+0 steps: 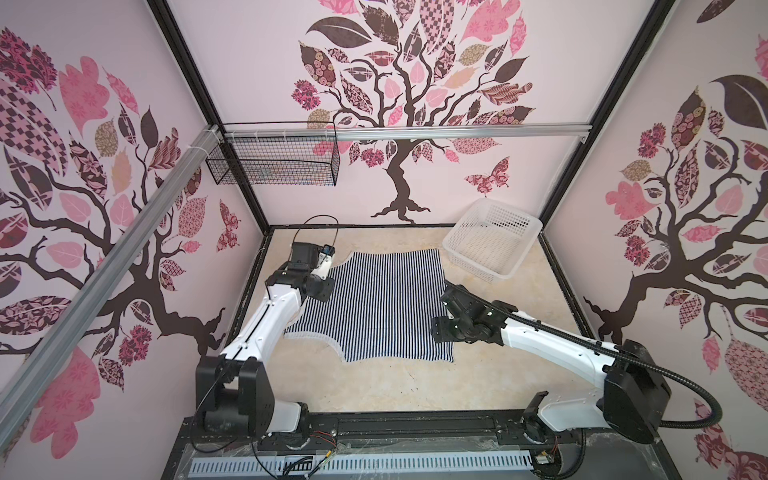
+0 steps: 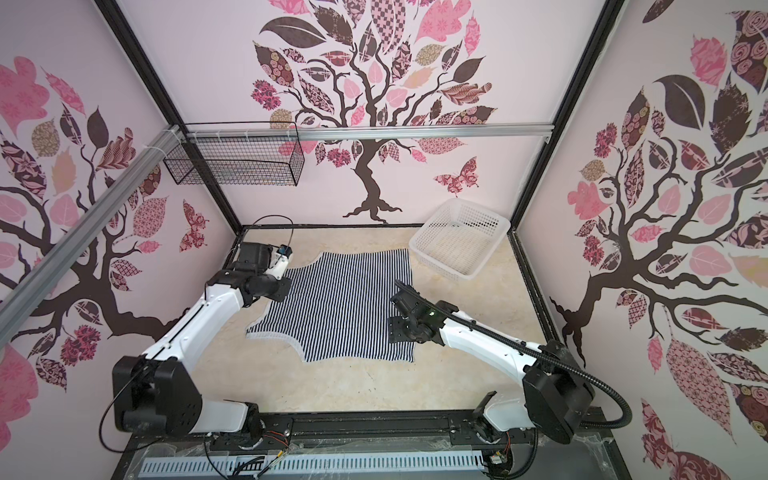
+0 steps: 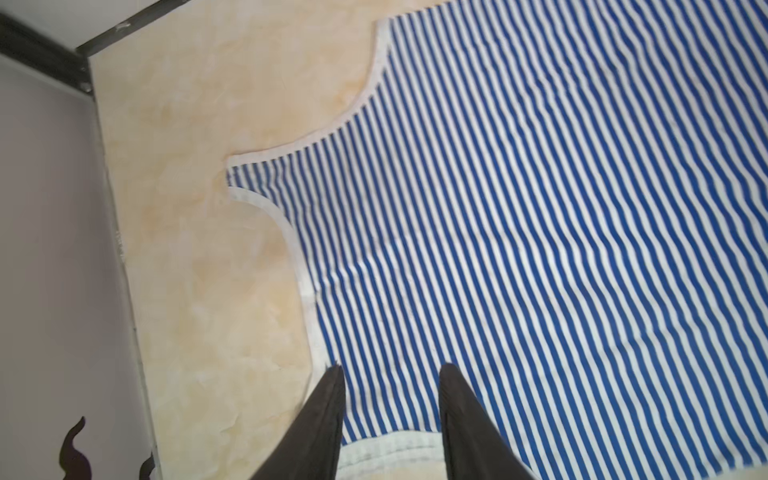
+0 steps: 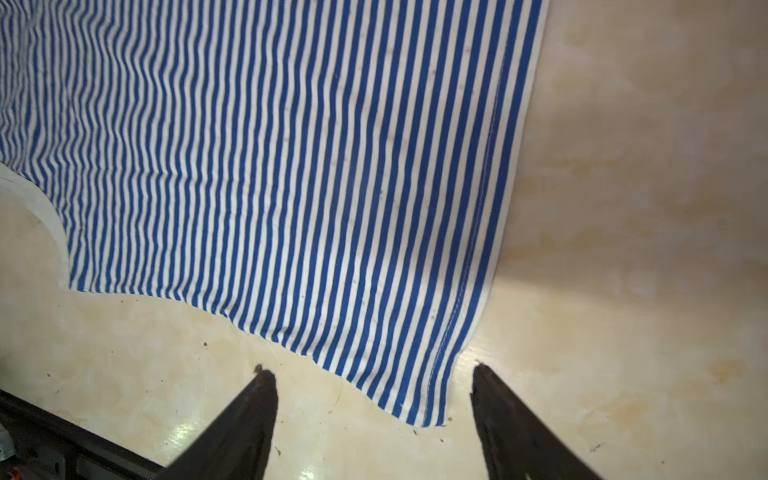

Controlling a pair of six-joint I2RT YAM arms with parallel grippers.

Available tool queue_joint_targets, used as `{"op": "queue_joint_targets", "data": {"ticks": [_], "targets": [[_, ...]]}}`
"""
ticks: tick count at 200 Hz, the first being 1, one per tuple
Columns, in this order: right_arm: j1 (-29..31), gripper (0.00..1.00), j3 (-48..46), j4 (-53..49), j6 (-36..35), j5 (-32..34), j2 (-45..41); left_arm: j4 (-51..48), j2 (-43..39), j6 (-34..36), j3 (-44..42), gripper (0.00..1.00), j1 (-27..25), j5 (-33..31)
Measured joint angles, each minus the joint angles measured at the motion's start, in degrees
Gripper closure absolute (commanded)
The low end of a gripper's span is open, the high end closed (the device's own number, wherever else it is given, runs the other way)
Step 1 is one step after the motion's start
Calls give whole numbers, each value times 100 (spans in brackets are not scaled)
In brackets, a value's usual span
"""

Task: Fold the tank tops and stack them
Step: 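Release the tank top and move both grippers to its near hem edge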

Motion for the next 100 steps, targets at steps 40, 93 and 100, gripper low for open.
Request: {"op": "queue_joint_targets", "data": {"ticks": [40,93,100], "targets": [[269,39,-566,48,219,-15,-118,-208,-1432,734,-1401,57,-273,330],[302,51,-1248,306,413,-173,-308,-560,-2260,1469,-2470,57,-1248,240],[306,51,-1296,319,428,-192,-313,-546,-2315,1506,-2612,57,-1464,162]]}}
